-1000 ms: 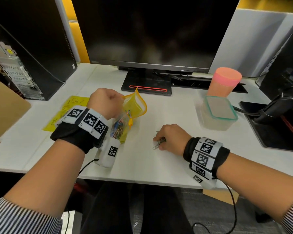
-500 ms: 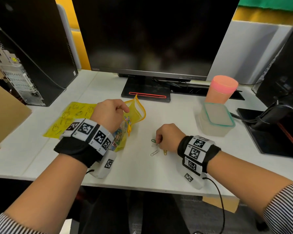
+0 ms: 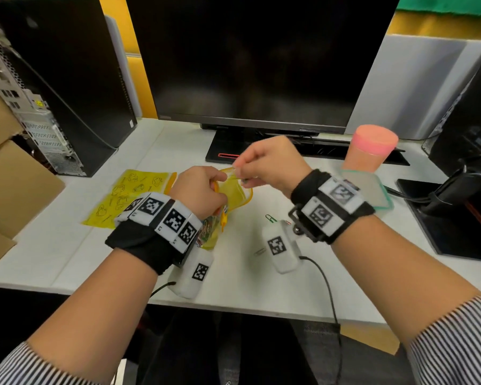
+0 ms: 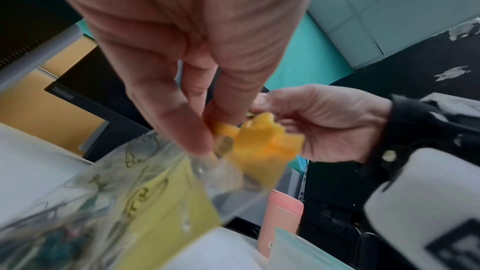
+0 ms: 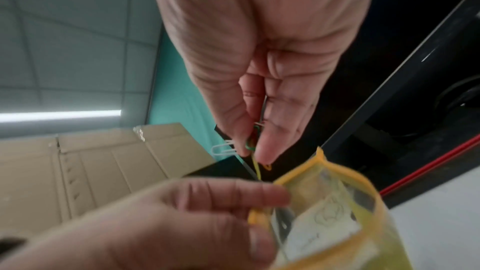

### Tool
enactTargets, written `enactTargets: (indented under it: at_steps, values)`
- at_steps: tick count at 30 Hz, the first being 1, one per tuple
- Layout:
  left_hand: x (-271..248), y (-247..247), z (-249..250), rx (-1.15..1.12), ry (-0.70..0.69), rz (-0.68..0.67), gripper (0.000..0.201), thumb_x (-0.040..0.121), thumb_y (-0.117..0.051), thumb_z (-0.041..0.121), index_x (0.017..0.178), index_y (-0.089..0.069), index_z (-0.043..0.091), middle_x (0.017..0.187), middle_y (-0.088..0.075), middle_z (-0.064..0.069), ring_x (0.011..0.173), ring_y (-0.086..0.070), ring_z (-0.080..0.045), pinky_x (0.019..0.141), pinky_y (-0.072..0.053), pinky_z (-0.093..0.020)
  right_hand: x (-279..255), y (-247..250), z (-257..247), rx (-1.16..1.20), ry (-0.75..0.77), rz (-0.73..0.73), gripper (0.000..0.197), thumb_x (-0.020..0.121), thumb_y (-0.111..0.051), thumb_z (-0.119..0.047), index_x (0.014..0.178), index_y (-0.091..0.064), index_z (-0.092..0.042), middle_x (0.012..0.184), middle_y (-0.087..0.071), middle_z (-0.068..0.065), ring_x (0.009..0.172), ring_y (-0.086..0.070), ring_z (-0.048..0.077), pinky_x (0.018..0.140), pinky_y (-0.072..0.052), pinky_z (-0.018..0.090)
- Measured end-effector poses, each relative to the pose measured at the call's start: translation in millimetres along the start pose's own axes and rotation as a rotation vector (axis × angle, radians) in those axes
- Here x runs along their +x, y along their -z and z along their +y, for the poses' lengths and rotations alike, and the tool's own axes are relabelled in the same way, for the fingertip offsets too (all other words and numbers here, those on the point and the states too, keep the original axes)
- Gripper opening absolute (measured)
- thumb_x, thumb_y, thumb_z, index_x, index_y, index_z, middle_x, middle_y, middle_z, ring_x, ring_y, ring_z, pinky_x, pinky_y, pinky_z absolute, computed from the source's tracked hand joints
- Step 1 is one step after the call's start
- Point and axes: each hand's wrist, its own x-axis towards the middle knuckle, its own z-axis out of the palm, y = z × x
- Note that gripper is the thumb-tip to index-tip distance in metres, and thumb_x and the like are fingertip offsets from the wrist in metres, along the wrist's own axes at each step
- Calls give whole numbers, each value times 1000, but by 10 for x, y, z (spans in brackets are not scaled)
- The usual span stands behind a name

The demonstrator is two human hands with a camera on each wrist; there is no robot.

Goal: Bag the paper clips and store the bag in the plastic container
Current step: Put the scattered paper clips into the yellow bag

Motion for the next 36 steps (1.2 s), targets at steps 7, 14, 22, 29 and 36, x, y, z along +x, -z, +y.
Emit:
enactTargets:
  at_steps: [7,14,22,29,36]
  values:
    - [15,50,-1,-31,37,11,49,75,-70,8,123,-61,14,74,-57,1,74,-69,-28,81,-57,-42,66,-136,76,-219,29,16,11,79,-70,-5,88,-72,-10,75,-66,8,69,-64,19,63,-61,35]
    - [35,12,-23,-58,37,12,48,77,-66,6,123,-61,17,76,-58,2,77,-70,-26,83,-57,-41,-147,309,749,-981,-263,-176,28,89,-49,-5,112,-64,-1,117,-62,11,103,-63,30,86,-54,33]
    - [41,3,-12,-43,29,6,48,78,-66,5,126,-60,14,70,-57,2,70,-69,-25,82,-58,-40,-235,54,907,-1008,-93,-369,45,86,-43,1,126,-60,-11,127,-57,12,114,-56,30,93,-45,30]
    - [26,12,-24,-55,33,7,47,79,-66,6,125,-60,14,72,-58,1,77,-71,-28,82,-57,-42,-350,315,937,-892,-64,-326,41,87,-45,3,119,-66,-14,124,-63,4,113,-57,21,85,-33,15]
    - [28,-7,-5,-59,20,1,47,78,-65,4,124,-62,13,83,-64,-8,77,-70,-31,81,-58,-43,-512,217,966,-1023,-182,-420,70,70,-78,-31,131,-51,-10,121,-54,7,110,-53,23,83,-39,24]
